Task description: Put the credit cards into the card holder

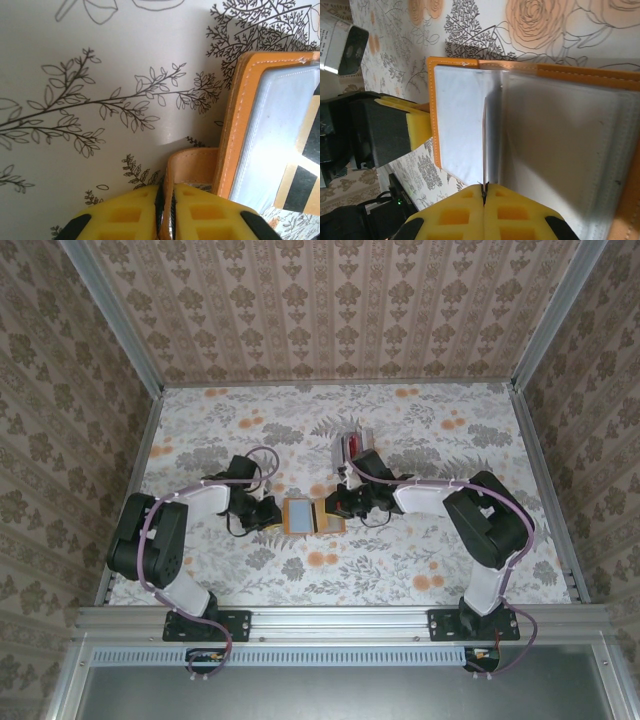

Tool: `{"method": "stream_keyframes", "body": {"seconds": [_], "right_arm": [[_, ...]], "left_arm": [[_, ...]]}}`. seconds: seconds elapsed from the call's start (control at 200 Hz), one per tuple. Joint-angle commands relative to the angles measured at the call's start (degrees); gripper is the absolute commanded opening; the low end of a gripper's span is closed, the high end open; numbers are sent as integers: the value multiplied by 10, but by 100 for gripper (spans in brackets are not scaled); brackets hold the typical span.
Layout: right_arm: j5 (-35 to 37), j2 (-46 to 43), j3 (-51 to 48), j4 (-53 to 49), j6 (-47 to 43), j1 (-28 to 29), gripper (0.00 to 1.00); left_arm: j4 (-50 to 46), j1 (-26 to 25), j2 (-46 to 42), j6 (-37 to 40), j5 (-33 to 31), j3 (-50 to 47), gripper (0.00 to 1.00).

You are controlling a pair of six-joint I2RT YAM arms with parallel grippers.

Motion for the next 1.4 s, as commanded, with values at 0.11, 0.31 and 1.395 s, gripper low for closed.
{"method": "stream_keyframes", "body": {"seconds": [0.11,0.31,1.395], "right_arm": [[-10,9,24,-16,-8,6,3],[10,17,24,-36,-13,5,3],[33,7,5,-35,-6,-11,2]], "left_arm": [[32,-7,29,4,17,3,9],[29,-8,29,6,18,6,8],[35,-10,34,5,23,5,2]]}}
